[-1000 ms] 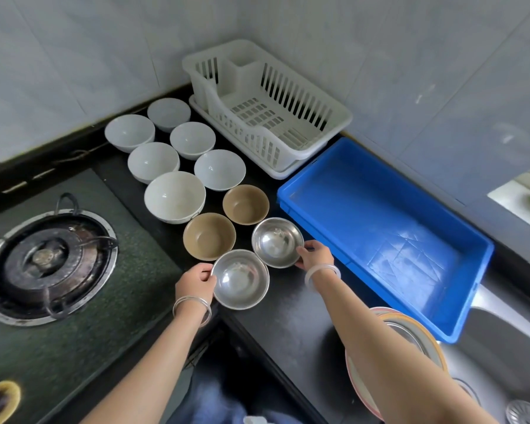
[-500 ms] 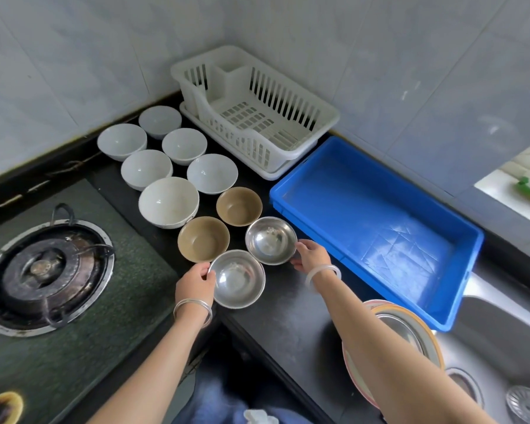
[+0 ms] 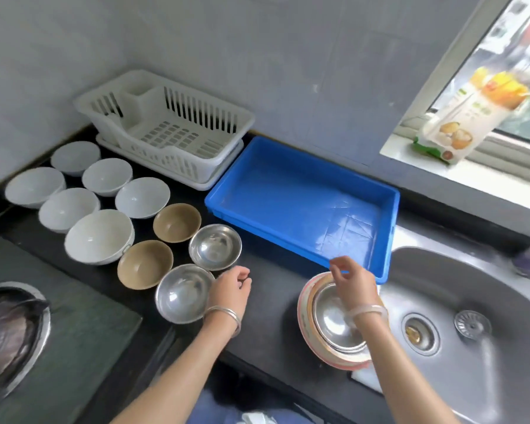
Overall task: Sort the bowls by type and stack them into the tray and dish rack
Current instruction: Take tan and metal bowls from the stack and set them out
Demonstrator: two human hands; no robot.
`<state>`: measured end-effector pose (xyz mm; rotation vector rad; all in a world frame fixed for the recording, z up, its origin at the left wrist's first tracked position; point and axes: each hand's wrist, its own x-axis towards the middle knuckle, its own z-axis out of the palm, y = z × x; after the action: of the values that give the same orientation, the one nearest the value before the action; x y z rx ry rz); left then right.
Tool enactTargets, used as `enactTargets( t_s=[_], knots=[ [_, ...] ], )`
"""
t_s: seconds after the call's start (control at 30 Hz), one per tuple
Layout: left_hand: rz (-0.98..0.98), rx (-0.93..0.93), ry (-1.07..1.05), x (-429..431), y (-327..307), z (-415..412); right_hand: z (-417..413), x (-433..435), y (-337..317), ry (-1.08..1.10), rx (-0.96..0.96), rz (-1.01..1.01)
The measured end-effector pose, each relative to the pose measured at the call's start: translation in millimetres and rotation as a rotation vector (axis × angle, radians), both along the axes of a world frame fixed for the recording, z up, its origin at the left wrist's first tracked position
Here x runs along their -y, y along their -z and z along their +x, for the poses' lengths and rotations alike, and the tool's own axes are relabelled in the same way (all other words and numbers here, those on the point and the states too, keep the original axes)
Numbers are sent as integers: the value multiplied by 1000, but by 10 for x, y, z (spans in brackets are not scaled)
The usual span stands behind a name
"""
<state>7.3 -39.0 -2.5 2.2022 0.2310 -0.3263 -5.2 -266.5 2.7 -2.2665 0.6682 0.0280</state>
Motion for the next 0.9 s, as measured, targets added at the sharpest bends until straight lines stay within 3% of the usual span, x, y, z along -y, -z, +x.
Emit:
enactTargets(
  t_s=[0.17,0.27,0.5,0.9],
  knots=[
    [17,10,244,686,32,-114,-588,461,123,129,-39,-243],
    [-17,-21,329,961,43,-164,-775,532,226,160,-151,-252],
    [6,-83,347,1122,131,-212,-795,441,294,174,-226,-206],
    [23,-77,357,1099,189,-199,-790,488,224,81,-250,-441]
  ],
)
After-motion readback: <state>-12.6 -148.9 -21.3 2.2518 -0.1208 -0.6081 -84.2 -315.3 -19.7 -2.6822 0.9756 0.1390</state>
